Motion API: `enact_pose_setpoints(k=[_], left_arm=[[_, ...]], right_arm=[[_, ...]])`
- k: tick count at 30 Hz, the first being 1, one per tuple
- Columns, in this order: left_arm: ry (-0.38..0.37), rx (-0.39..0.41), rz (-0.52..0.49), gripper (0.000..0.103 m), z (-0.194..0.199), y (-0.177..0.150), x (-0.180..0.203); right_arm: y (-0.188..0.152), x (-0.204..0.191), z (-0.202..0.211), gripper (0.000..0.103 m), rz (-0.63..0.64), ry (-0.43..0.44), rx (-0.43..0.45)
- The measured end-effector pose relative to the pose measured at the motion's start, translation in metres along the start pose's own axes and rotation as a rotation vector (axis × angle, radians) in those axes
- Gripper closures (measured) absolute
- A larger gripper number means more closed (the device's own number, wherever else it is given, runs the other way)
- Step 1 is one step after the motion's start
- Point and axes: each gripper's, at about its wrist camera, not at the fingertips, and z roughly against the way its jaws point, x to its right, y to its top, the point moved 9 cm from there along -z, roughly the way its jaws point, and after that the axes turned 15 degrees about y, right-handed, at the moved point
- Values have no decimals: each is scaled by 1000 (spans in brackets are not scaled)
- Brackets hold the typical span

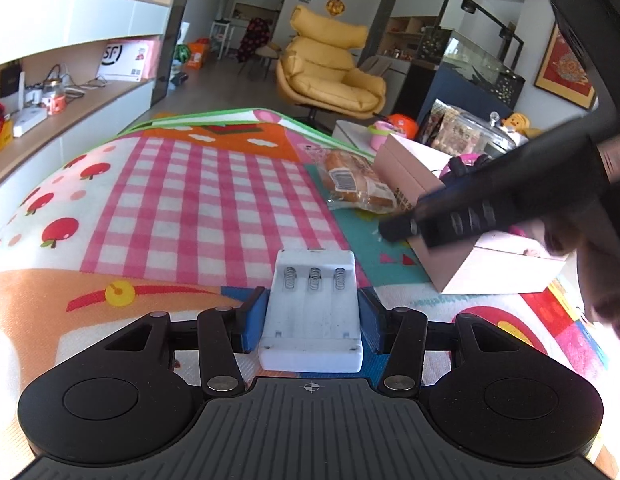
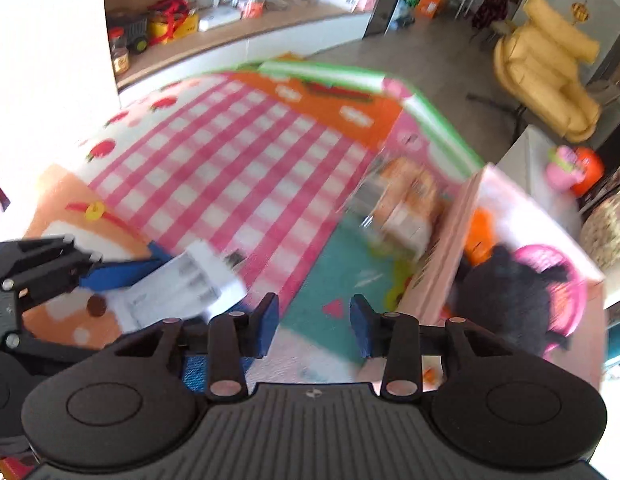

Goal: Organize objects
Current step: 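Grasp the wrapped bread bun with the right gripper and lift it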

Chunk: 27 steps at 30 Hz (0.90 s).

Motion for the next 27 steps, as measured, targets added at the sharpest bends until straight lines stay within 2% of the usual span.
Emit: enact_pose_setpoints(k=[4,6,10,13,16,18,20,21,22,27], left_arm=[[-3,0,4,49,0,-1,-1],[0,1,0,50,0,-1,-1],[-1,1,2,50,0,-1,-2],[-5,0,9,50,0,-1,-1],[-7,0,11,50,-1,-1,-1],[-10,-2,20,49,-1,-1,-1],[-14,-2,25,49,-1,0,-3],[-14,-2,25,49,-1,-1,-3],[-14,-1,25,49,-1,0,-4],[-20,-4,38,49,-1,0,-5]], right_arm=[[37,36,-9,36,-110,-17,25],[54,52,-21,30,-153,-38,28],[77,84,-62,26,-209,-96,-17],[81,89,-88,23,-185,-119,-63],[77,87,-106,25,-151,-143,-115],[78,87,-106,25,-156,-138,-109],[76,84,-103,35,-155,-114,-109],[75,81,-101,44,-148,-108,-113],[74,77,-97,47,-134,-111,-114],[58,45,-79,49,-90,-39,-99]])
